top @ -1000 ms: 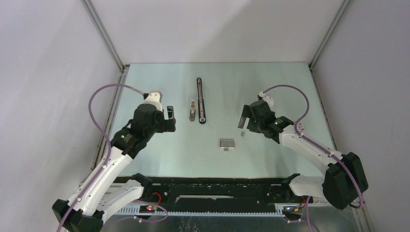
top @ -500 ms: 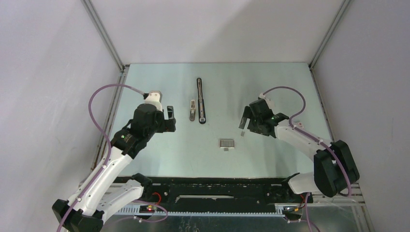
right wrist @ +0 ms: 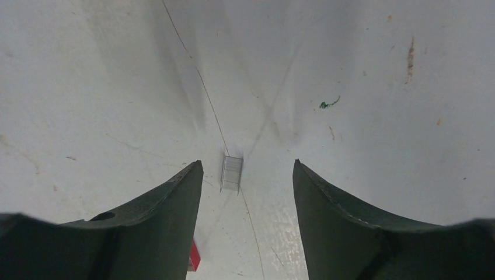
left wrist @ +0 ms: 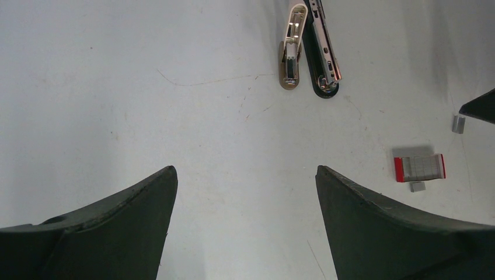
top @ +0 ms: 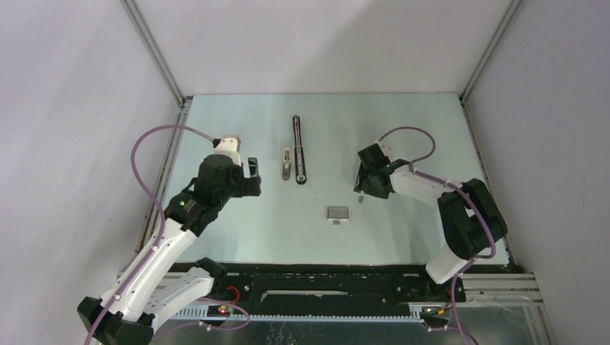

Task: Unload the staples from the stapler

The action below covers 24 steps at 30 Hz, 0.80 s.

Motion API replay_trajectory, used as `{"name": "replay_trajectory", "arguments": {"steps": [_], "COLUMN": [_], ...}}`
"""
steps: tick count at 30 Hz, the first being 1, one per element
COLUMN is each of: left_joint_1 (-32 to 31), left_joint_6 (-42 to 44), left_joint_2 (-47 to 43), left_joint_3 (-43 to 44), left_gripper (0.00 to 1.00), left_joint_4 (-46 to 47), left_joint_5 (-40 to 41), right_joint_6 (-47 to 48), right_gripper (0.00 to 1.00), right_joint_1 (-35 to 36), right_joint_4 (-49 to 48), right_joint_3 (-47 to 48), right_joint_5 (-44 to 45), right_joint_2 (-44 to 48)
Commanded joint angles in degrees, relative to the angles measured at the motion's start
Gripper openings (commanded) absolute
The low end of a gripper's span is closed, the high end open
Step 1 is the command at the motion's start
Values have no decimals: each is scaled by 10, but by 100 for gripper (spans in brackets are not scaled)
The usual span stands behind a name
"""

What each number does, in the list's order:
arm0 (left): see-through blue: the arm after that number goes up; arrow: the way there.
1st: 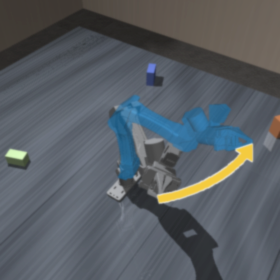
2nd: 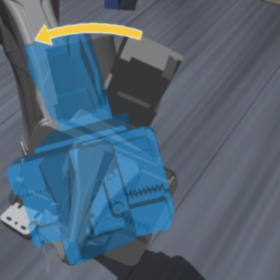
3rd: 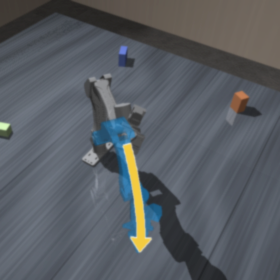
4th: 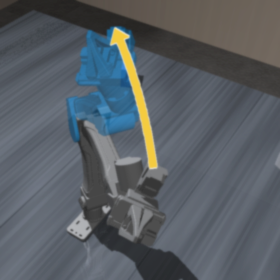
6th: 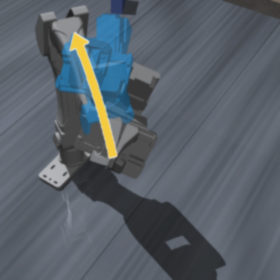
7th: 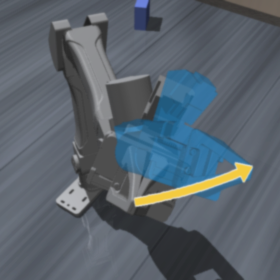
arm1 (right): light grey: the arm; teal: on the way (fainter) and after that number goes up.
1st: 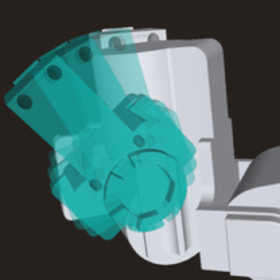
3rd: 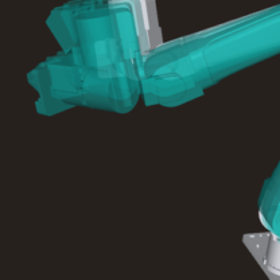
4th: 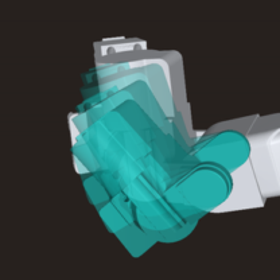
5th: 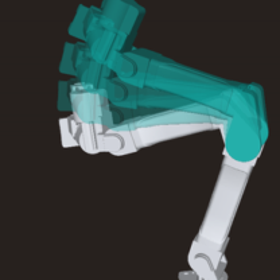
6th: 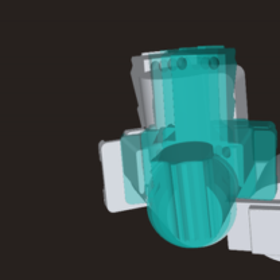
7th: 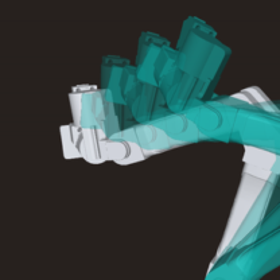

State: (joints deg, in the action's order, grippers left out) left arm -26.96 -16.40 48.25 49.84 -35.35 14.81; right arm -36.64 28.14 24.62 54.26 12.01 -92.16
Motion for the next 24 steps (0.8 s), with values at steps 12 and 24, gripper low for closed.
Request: {"name": "replay_trajectory", "arguments": {"steps": [12,24], "left_joint_1": [4,4], "left_joint_6": [13,13], "left_joint_2": [-11,-10], "left_joint_3": [-2,-1], "left_gripper": [94,94], "left_joint_4": [-2,-2], "left_joint_5": [5,6], "right_joint_6": [-18,-12], "right_gripper": [58,53], "right_joint_1": [42,59], "right_joint_4": [26,64], "right_joint_3": [53,62], "right_joint_5": [46,62], "right_joint_2": [-71,-80]}}
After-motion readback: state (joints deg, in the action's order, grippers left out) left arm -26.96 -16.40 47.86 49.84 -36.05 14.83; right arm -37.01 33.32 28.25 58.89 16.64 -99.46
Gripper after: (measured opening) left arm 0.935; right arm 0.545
